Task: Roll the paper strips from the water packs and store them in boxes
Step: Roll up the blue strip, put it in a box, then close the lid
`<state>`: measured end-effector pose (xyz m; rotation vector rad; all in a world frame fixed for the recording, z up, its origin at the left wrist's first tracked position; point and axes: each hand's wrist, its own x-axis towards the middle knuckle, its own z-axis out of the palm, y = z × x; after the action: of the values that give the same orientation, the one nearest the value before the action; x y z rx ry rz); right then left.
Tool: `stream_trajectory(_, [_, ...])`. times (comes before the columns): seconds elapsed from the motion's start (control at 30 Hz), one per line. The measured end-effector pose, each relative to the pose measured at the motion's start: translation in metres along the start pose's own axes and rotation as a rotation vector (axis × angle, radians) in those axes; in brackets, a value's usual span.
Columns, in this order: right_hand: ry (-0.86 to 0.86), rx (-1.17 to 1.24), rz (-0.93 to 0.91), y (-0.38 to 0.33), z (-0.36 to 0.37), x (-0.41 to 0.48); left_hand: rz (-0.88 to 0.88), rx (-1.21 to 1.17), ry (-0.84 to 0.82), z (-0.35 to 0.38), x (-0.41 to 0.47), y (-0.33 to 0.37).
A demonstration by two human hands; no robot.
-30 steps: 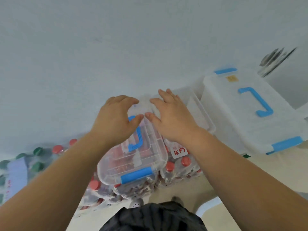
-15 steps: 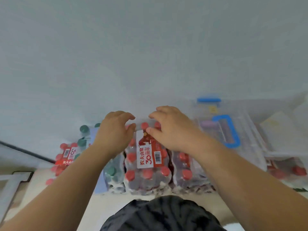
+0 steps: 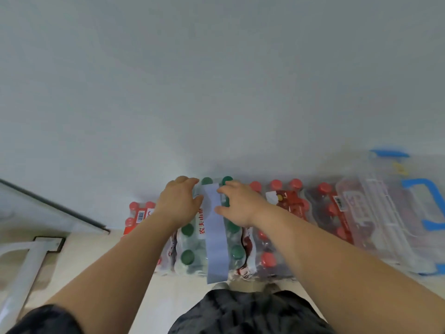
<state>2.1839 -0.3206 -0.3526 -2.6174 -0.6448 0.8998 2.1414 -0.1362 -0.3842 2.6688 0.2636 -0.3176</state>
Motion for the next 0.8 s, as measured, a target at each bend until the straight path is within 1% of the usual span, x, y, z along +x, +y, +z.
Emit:
stream_trajectory(0.1, [-0.051, -0.035, 0.017, -0.004, 0.009, 0.009, 0.039, -0.016, -0.064, 0.004, 0.009, -0.004])
stream_trajectory(0.17, [-0.088, -0.036, 0.033, -0.005, 0.014, 0.011, 0.054, -0.037, -0.051, 0.007, 0.014, -0.006])
stream_trajectory(0.23, [-0.089, -0.012, 0.043, -0.005, 0.019, 0.011, 0.063, -0.081, -0.012, 0.01, 0.017, -0.007])
stream_trajectory(0.37, [-0.033, 0.122, 0.046, -0.004, 0.02, 0.004, 0.113, -0.122, 0.059, 0.011, 0.017, -0.007])
stream_trajectory(0.43, [0.103, 0.193, 0.076, -0.001, 0.02, 0.0, 0.132, -0.173, 0.075, 0.006, 0.012, -0.003])
stream_trajectory(0.5, [0.287, 0.285, 0.12, 0.002, 0.018, -0.003, 0.134, -0.269, 0.087, -0.002, -0.001, 0.002])
stream_trajectory(0.57, [0.393, 0.443, 0.119, 0.003, 0.013, -0.008, 0.141, -0.366, 0.108, -0.009, -0.019, 0.008])
stream_trajectory(0.63, [0.386, 0.571, 0.049, -0.001, 0.008, -0.015, 0.123, -0.504, 0.099, -0.014, -0.037, 0.012])
stream_trajectory(0.7, [0.361, 0.642, -0.03, -0.008, 0.005, -0.027, 0.087, -0.673, 0.076, -0.018, -0.054, 0.015])
stream_trajectory(0.8, [0.391, 0.721, -0.066, -0.015, 0.005, -0.049, 0.038, -0.905, 0.069, -0.024, -0.075, 0.021])
